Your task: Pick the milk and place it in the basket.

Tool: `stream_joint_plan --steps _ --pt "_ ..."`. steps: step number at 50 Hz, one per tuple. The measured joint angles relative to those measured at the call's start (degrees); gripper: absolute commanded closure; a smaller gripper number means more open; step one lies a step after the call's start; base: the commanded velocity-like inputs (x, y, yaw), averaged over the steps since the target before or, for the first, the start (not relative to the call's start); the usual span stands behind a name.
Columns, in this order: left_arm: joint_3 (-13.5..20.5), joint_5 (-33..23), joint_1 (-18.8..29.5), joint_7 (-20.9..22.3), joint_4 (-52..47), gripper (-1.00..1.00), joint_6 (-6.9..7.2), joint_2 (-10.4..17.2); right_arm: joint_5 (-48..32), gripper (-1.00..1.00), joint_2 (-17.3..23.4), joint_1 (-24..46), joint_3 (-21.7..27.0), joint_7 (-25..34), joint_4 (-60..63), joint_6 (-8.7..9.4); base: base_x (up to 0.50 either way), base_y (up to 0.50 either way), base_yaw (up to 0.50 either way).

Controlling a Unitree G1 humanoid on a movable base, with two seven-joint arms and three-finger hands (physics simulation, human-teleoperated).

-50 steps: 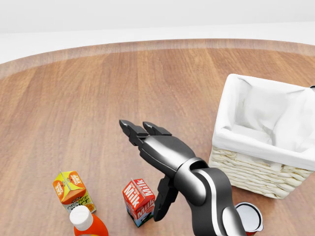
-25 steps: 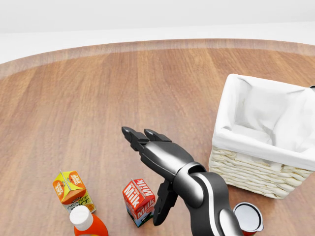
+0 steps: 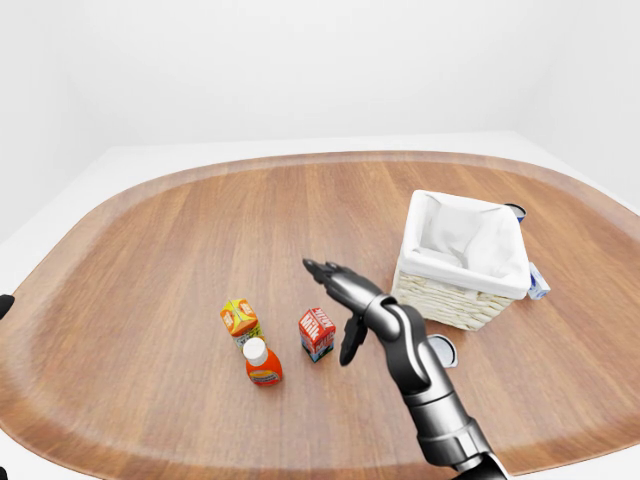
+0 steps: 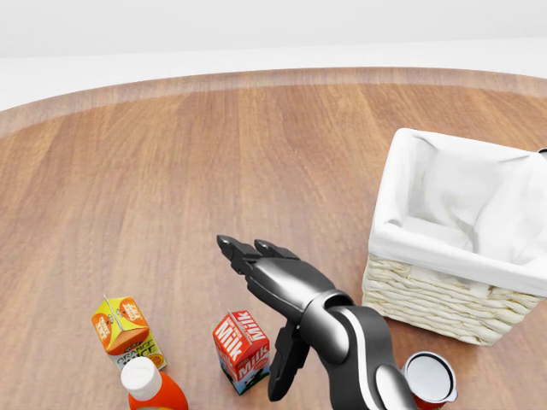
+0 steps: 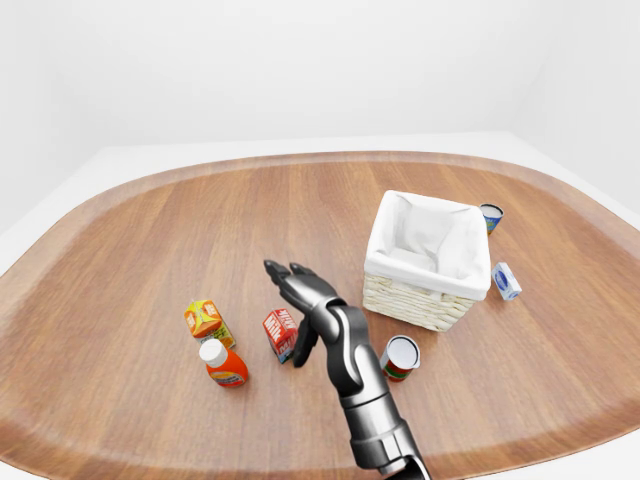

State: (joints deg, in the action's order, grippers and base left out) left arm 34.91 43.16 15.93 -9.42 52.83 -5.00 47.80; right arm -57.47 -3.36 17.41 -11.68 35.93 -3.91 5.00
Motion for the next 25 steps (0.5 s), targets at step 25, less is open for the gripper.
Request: stream_joint_plan --steps 25 --pt "0.00 0.00 0.00 0.01 0.00 -1.00 0.00 0.00 -0.62 -1.00 -0.12 1.06 -0.31 2.60 -4.01 0.00 0.00 0.00 0.00"
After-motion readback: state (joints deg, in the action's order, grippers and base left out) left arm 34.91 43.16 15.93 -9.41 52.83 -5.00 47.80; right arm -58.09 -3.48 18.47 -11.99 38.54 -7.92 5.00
